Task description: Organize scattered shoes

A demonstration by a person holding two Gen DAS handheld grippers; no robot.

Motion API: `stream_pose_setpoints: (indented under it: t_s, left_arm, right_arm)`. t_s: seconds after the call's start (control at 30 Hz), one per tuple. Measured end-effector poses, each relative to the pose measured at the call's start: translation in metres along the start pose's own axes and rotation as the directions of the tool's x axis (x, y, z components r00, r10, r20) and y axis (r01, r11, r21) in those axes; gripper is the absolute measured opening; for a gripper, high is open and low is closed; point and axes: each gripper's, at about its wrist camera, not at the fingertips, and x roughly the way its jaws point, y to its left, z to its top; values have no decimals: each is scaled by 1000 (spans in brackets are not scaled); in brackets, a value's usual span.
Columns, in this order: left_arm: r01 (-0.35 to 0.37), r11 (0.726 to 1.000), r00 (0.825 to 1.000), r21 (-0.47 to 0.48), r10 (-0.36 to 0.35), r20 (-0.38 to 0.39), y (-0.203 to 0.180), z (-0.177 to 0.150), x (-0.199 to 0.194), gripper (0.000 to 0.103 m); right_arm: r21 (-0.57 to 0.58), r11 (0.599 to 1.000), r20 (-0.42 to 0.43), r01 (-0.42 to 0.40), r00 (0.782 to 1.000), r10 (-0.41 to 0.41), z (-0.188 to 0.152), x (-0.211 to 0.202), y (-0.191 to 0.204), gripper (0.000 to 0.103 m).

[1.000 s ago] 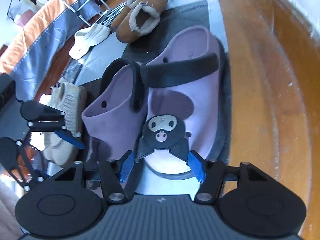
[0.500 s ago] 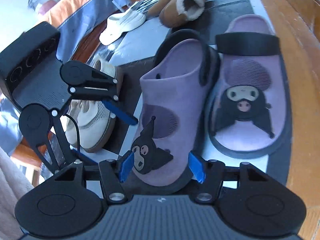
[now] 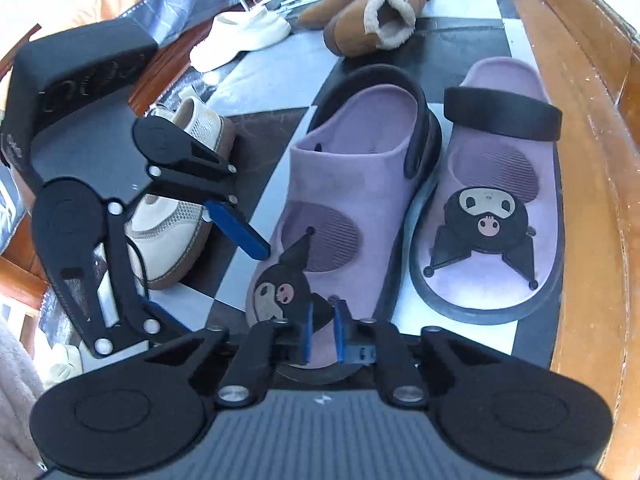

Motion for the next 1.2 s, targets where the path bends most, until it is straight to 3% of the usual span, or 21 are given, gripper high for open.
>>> stream_pose_setpoints:
  t_s: [0.2, 0.27, 0.4, 0.47, 0.5, 0.6, 0.93, 1.03, 1.13, 1.2]
  left_arm:
    - [-23, 1000, 1000, 16, 23, -17, -2, -1, 3, 88]
    - [-42, 999, 998, 16, 42, -36, -2, -4, 4, 88]
    - [-33, 999, 998, -20, 32, -47, 1, -11, 2, 88]
    - [-16, 999, 999, -31, 15, -44, 0, -13, 3, 88]
    - [-11, 999, 999, -30, 10, -44, -1, -13, 4, 88]
    - [-15, 1000, 999, -13, 15, -49, -4, -12, 10, 88]
    - [2, 994, 1000, -113, -6, -31, 7, -13, 7, 88]
    - [-35, 997, 999, -67, 34, -17, 7, -11, -10, 88]
    - [-89, 996, 995, -31, 91, 43, 3, -6, -23, 89]
    - [-93, 993, 994, -74, 96, 48, 8, -2, -18, 89]
  right_arm:
    - [9, 990, -98, -139, 985, 139, -12, 9, 18, 3]
    - [20, 987, -95, -159, 983, 160, -11, 10, 18, 3]
    - [40, 990, -12, -136, 990, 137, 1, -6, 9, 10]
    - [75, 990, 55, -123, 991, 119, 8, -17, -3, 29]
    - [83, 991, 78, -102, 992, 95, 12, -18, -8, 30]
    - [43, 998, 45, -52, 998, 50, 17, 0, -19, 29]
    - [103, 992, -3, -78, 997, 79, -1, 3, -22, 27]
    - [93, 995, 77, -31, 997, 24, 6, -23, -27, 31]
    - [38, 998, 189, 49, 980, -56, 33, -49, -35, 55]
    - [-83, 976, 233, 201, 956, -178, 65, -55, -36, 58]
